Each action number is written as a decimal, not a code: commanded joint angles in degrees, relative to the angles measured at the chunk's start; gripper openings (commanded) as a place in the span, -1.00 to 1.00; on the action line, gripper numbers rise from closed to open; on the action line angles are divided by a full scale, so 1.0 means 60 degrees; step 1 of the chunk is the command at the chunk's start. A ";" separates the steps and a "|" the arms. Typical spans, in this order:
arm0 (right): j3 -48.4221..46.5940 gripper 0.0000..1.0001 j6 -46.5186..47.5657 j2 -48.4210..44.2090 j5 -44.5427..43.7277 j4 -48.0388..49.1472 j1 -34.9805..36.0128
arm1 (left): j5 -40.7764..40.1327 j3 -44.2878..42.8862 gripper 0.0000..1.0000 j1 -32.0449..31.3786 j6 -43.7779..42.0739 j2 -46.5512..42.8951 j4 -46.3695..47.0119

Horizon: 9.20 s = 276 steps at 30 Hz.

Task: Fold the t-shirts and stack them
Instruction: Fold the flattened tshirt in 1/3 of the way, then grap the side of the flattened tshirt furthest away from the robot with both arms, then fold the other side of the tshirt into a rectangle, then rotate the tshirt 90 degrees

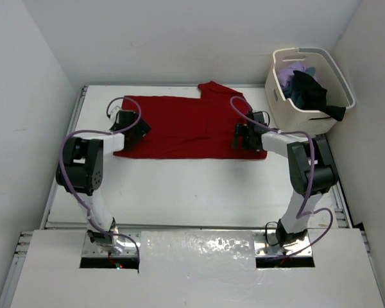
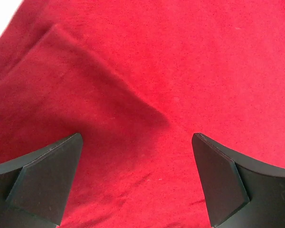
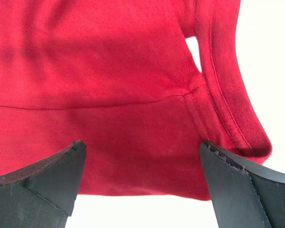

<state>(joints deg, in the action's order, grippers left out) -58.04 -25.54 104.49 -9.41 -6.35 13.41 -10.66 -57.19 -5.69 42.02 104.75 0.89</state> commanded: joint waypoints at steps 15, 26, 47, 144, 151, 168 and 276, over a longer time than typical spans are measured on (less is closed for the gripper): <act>0.4762 0.98 -0.1485 -0.3200 0.0748 0.0123 0.0299 | -0.0598 0.3861 0.99 -0.0003 0.1052 -0.3276 -0.2165; 0.4623 0.98 -0.0243 -0.5828 -0.0994 -0.1051 0.1675 | -0.0641 0.3718 0.99 -0.0150 0.0821 -0.5402 -0.2420; -0.7075 0.98 0.2894 0.2518 -0.1786 -0.1591 0.1794 | -0.2004 -0.3648 0.99 0.1344 -0.0880 0.0220 -0.2768; -0.8858 -1.00 0.3067 0.5731 0.1010 0.0926 0.0944 | -0.1696 -0.5205 -1.00 0.1550 -0.1319 0.2860 -0.2359; -0.7193 -1.00 0.5309 0.3583 0.1510 -0.0258 0.0871 | -0.1461 -0.4415 -1.00 0.1520 -0.1466 0.1895 -0.2052; 0.0616 -1.00 0.5385 -0.4008 -0.2211 -0.0347 0.1618 | -0.3143 -0.1369 -1.00 0.1037 -0.0325 -0.1665 -0.3237; -0.3109 0.98 0.0154 0.2665 0.0089 -0.1957 0.0724 | -0.0789 0.2208 1.00 -0.1086 -0.0075 -0.1843 -0.3546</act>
<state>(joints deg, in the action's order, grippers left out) -69.32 -26.65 112.84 -7.60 -16.84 18.72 -20.49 -44.62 -10.50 40.47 90.89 -17.96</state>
